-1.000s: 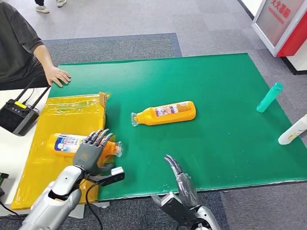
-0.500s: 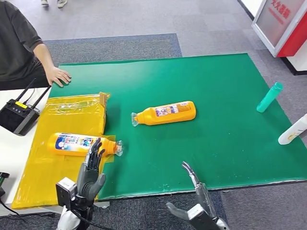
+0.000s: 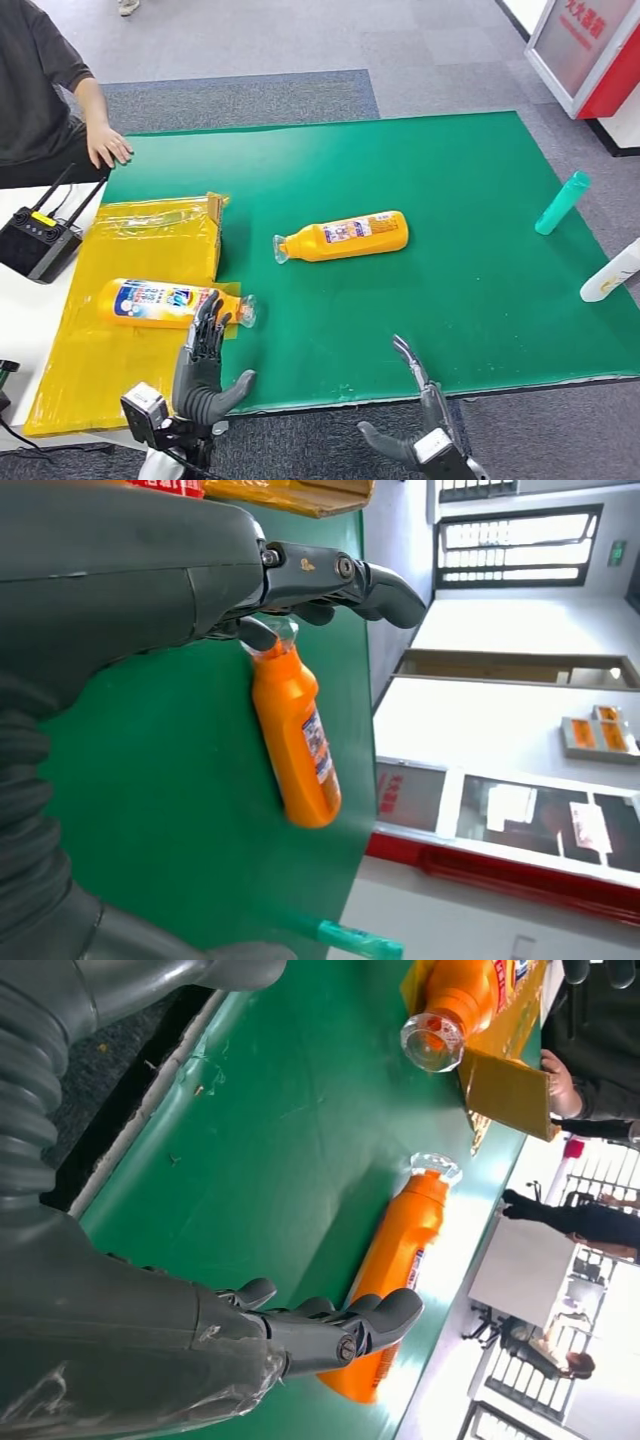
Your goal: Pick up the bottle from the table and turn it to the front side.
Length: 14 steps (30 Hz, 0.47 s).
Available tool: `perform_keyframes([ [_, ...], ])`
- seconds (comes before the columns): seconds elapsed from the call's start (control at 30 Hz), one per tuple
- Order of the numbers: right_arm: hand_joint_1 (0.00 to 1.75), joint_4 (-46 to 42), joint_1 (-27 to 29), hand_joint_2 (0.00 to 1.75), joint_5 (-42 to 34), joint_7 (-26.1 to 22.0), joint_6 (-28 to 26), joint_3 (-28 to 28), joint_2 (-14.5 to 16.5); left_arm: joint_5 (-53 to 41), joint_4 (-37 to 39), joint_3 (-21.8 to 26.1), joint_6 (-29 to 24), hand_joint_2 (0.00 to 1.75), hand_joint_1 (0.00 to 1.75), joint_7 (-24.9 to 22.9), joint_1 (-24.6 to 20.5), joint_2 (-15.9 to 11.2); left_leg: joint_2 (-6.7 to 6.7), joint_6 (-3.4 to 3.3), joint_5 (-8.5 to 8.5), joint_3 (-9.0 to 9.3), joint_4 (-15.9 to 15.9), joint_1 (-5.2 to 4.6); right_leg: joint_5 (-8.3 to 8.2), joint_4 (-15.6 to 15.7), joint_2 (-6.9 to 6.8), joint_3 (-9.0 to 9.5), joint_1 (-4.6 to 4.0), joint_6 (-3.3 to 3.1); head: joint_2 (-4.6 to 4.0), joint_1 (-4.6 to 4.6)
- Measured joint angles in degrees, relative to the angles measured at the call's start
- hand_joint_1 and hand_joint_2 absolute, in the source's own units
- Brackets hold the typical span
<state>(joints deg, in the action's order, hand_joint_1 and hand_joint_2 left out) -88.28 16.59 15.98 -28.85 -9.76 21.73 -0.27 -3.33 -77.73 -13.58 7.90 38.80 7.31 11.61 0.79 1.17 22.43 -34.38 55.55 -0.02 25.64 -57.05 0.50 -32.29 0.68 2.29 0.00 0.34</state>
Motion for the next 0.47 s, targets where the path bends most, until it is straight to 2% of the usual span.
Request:
perform_keyframes([
  [0.47, 0.0, -0.7, 0.5, 1.75, -0.2, -1.0, 1.3, -1.7, -0.2, 0.4, -2.5, -2.6, -0.8, 1.75, 0.0, 0.0, 1.1, -0.6, 0.0, 0.0, -0.01, 0.02, 0.0, 0.0, 0.0, 0.0, 0.0, 0.03, 0.0, 0.0, 0.0, 0.01],
])
